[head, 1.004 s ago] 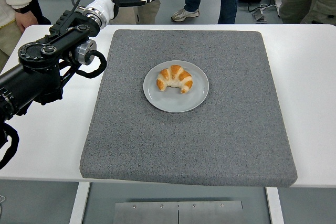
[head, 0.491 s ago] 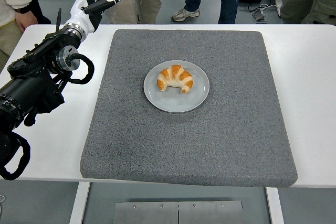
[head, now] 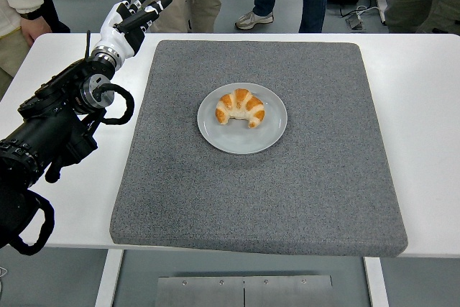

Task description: Place the bread on the plate

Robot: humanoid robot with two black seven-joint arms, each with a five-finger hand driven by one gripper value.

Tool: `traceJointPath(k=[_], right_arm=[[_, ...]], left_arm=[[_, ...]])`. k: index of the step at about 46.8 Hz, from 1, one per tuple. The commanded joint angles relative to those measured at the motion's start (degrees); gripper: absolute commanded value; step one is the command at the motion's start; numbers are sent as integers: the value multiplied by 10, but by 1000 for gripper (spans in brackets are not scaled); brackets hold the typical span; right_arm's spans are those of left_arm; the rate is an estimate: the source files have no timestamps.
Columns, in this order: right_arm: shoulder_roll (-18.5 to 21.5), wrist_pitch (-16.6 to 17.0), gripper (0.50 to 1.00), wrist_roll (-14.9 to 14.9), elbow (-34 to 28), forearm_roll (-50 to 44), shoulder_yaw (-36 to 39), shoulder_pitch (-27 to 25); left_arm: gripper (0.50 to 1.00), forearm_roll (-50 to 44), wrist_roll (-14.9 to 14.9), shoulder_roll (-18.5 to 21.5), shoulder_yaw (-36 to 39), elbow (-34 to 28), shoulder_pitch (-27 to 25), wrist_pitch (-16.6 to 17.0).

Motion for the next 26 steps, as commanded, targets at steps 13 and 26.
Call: traceJointPath(k=[13, 26], right_arm=[[0, -1, 1000, 0, -3, 0, 2, 0], [0, -2, 1000, 1, -3, 0, 3, -1]], left_arm=[[971, -4, 0, -10, -2, 2, 10, 0], [971, -4, 2, -22, 4, 2, 10, 0]])
